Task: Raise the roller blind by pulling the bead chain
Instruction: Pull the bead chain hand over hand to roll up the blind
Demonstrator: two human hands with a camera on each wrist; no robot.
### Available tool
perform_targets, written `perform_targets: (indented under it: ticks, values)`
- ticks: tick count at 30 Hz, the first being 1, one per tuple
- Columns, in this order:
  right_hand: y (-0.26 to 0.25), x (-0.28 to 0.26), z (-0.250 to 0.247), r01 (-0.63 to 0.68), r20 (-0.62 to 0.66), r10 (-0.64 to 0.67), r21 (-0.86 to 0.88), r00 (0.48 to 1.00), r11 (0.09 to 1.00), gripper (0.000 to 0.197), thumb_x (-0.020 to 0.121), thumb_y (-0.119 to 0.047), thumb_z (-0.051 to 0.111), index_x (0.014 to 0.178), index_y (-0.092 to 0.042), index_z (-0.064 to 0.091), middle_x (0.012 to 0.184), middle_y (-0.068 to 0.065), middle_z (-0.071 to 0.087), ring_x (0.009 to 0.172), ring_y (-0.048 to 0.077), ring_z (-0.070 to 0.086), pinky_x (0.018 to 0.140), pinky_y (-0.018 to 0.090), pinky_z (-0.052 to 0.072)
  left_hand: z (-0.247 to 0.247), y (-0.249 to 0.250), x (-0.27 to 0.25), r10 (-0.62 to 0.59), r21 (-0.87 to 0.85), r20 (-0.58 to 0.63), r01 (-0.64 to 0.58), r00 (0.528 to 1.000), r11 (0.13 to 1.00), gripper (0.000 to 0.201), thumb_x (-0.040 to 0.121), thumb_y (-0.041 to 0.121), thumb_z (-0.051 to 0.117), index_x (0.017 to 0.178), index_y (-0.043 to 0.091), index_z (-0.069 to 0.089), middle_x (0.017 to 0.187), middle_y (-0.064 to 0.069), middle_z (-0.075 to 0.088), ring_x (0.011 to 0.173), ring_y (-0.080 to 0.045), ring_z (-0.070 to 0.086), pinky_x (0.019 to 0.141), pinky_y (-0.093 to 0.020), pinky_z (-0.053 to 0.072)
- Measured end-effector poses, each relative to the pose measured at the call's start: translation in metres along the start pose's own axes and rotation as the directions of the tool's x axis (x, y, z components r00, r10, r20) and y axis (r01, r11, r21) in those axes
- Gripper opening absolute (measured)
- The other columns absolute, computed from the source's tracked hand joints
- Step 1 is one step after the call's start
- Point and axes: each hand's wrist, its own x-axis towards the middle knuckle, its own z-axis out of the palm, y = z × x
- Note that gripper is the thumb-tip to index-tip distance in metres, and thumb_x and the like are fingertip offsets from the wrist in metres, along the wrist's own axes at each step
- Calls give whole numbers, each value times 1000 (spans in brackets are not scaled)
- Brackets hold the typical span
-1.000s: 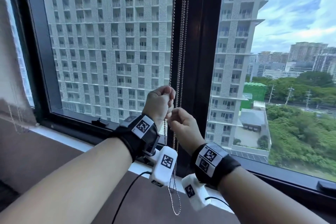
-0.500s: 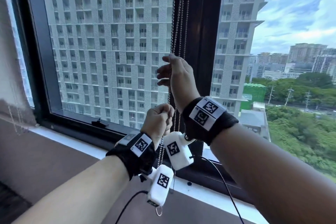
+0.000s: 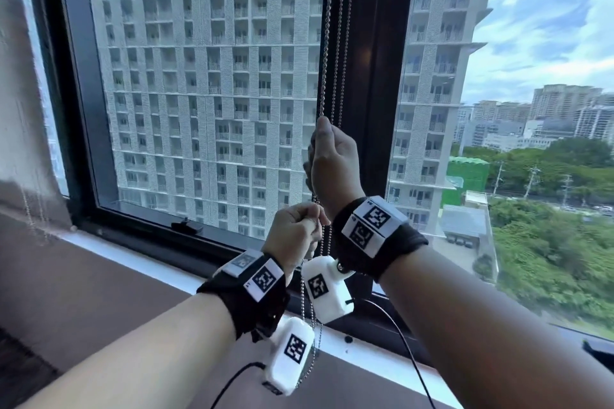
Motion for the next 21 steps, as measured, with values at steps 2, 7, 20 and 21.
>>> perform_targets:
  ticks: [2, 7, 20, 21]
  values:
    - [7, -6, -4, -2, 3, 2, -21, 1000, 1000, 42, 95, -44, 40, 58, -25, 29, 53, -3, 26, 47, 14, 21, 46, 32, 20, -1, -1, -1, -21, 13, -13, 21, 1000, 1000, 46, 96, 2, 40, 58, 17, 62, 47, -3, 45, 41, -14, 35, 38, -21, 27]
    - [24, -20, -18, -25, -26, 22, -121, 999, 992, 46, 89, -53, 41, 60, -18, 36, 52, 1, 32, 47, 19, 31, 47, 34, 28, -7, 3, 11, 42, 54, -54, -39, 998, 998, 46, 100, 33, 38, 98, -5, 64, 79, -12, 69, 72, -24, 67, 72, -42, 54]
    - [74, -75, -31, -109, -27, 105, -216, 994, 970, 42, 93, -47, 41, 60, -23, 31, 56, -1, 30, 53, 17, 27, 51, 34, 24, 22, 78, 41, 124, -152, 22, -119, 992, 981, 44, 101, 34, 33, 95, 5, 65, 70, -9, 67, 63, -22, 65, 63, -31, 51]
    - [75, -79, -31, -107, -15, 106, -226, 994, 968, 43, 92, -50, 41, 61, -21, 31, 55, -2, 30, 54, 16, 28, 52, 33, 24, 25, 77, 42, 126, -159, 24, -121, 992, 980, 42, 102, 33, 33, 92, 6, 64, 61, -5, 61, 53, -17, 57, 53, -28, 45]
